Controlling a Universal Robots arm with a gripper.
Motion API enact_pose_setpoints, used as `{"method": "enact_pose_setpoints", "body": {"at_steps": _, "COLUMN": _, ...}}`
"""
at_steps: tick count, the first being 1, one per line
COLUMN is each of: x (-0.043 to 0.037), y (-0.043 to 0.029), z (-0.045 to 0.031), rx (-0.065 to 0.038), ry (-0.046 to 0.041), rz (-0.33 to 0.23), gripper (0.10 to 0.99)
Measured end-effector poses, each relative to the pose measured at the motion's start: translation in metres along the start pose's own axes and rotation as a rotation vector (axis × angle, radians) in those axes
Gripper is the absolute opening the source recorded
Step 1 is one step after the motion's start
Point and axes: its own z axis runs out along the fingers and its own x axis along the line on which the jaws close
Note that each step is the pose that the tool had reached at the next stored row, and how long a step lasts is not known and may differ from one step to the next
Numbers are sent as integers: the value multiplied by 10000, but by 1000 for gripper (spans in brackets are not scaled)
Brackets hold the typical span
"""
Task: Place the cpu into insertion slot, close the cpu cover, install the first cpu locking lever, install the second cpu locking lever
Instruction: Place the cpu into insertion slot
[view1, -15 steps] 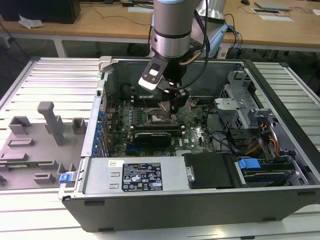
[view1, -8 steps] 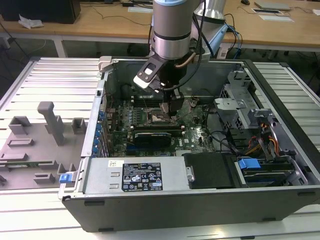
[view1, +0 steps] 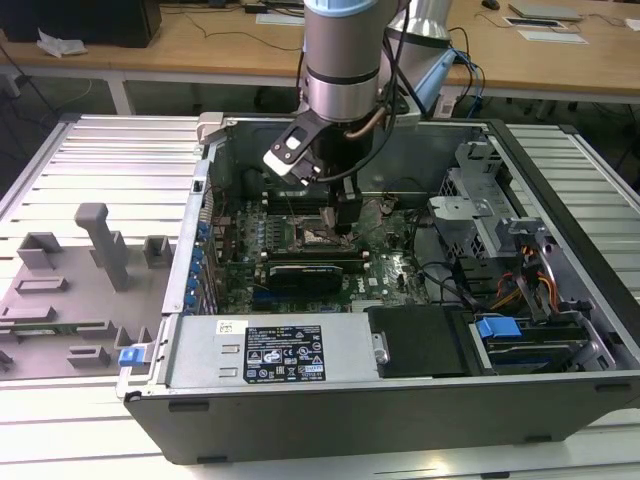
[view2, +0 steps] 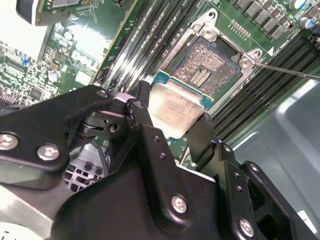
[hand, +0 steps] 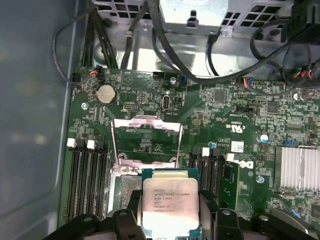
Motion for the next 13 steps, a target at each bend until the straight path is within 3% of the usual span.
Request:
{"method": "enact_pose_setpoints", "body": {"at_steps": 4, "x": 49, "y": -34, "z": 29, "rx": -195, "ry": -102, "rz": 11, "gripper": 541}}
{"method": "enact_pose_setpoints", "body": {"at_steps": 7, "x": 58, "y": -41, "z": 60, "rx": -198, "ry": -141, "rz": 366, "gripper": 541}}
{"method": "enact_pose_setpoints", "body": {"at_steps": 11, "x": 99, "y": -48, "z": 76, "rx": -204, "ry": -148, "rz": 443, "gripper": 541}}
{"method": "enact_pose_setpoints", "body": {"at_steps": 13, "x": 113, "y": -64, "z": 90, "rx": -268, "ry": -150, "rz": 441, "gripper": 541}}
